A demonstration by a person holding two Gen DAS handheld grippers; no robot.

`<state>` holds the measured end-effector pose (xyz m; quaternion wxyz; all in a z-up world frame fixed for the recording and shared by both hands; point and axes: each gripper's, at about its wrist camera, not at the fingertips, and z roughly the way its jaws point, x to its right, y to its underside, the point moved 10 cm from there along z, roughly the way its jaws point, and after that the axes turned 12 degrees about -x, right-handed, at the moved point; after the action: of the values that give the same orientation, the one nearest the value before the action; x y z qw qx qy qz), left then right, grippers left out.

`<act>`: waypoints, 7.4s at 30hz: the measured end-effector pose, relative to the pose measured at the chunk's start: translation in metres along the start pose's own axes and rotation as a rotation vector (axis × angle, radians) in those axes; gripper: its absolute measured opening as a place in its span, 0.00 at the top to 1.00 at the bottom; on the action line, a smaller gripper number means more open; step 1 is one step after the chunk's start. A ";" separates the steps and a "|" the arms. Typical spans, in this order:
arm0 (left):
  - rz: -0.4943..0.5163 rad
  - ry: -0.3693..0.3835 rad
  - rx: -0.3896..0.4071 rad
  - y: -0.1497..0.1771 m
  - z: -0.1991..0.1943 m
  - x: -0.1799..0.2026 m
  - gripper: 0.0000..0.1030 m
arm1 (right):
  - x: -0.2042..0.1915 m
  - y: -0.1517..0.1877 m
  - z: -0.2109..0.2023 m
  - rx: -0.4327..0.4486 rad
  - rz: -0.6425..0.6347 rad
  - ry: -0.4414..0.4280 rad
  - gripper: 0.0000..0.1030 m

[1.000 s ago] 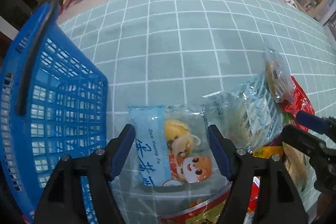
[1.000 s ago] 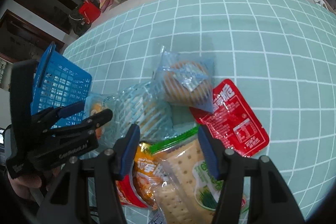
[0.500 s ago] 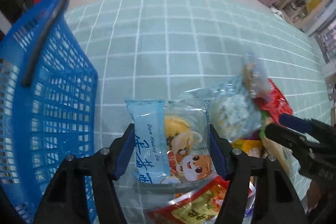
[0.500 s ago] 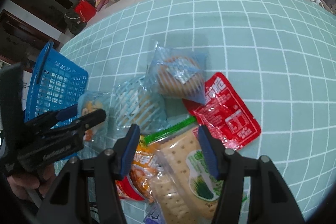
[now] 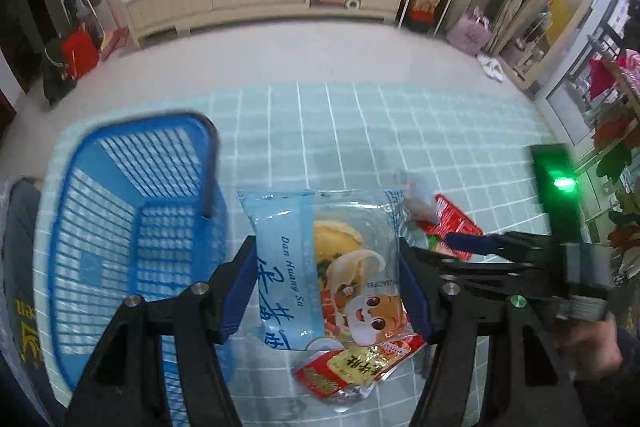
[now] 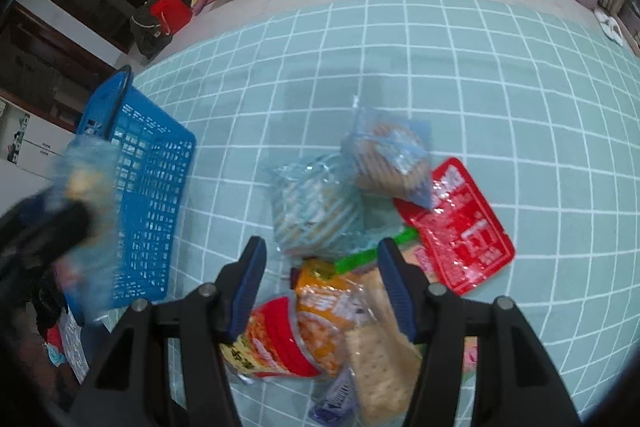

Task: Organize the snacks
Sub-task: 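Grasp the blue-labelled bread bag with the left gripper while the right gripper approaches the striped biscuit bag, then carry the bread bag over the basket with the left gripper while the right gripper grasps the striped biscuit bag, then release the bread bag into the basket with the left gripper while the right gripper drops the biscuit bag in, then move both tools back to the snack pile, left toward the red-and-yellow bag, then grasp the red-and-yellow snack bag with the left gripper while the right gripper grasps the green-trimmed cracker pack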

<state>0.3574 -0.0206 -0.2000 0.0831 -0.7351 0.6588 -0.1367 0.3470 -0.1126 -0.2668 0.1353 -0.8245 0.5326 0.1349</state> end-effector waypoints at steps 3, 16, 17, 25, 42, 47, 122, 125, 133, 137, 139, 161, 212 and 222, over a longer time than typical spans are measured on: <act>0.006 -0.020 0.032 0.003 -0.028 -0.009 0.39 | -0.010 -0.006 0.011 -0.019 -0.013 0.025 0.39; -0.109 -0.068 0.032 0.003 -0.036 -0.077 0.39 | -0.023 -0.033 0.043 -0.072 0.001 0.133 0.39; -0.112 -0.065 0.030 0.004 -0.036 -0.079 0.39 | -0.025 -0.033 0.044 -0.080 -0.005 0.163 0.39; -0.127 -0.061 0.009 0.002 -0.032 -0.100 0.39 | -0.038 -0.039 0.055 -0.117 -0.061 0.303 0.39; -0.220 -0.028 -0.060 -0.024 0.005 -0.155 0.37 | -0.048 -0.078 0.093 -0.170 -0.068 0.332 0.22; -0.201 -0.059 -0.053 -0.023 0.008 -0.157 0.37 | -0.063 -0.076 0.091 -0.114 -0.058 0.316 0.42; -0.106 -0.001 0.111 0.051 -0.093 -0.185 0.36 | -0.234 -0.086 -0.020 0.206 -0.281 0.449 0.09; -0.101 0.003 0.123 0.054 -0.104 -0.181 0.36 | -0.227 -0.078 -0.032 0.216 -0.260 0.419 0.09; -0.056 -0.011 0.158 0.062 -0.132 -0.150 0.36 | -0.208 -0.048 -0.061 0.239 -0.218 0.363 0.09; -0.028 -0.012 0.171 0.066 -0.142 -0.130 0.36 | -0.199 -0.030 -0.075 0.256 -0.204 0.334 0.09; -0.005 -0.013 0.180 0.068 -0.147 -0.118 0.36 | -0.195 -0.021 -0.082 0.269 -0.200 0.326 0.09; 0.373 0.012 0.227 0.108 -0.118 0.040 0.24 | -0.091 0.073 -0.115 0.373 -0.168 0.295 0.09; 0.539 0.068 -0.211 0.134 0.103 0.105 0.40 | 0.041 0.134 0.001 0.229 0.057 0.324 0.08; 0.492 0.094 -0.174 0.147 0.075 0.099 0.62 | 0.029 0.147 -0.002 0.212 0.046 0.270 0.08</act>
<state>0.2512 -0.1409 -0.3065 0.0197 -0.5498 0.8303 -0.0892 0.2243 -0.1955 -0.2872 0.1456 -0.8038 0.5759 -0.0306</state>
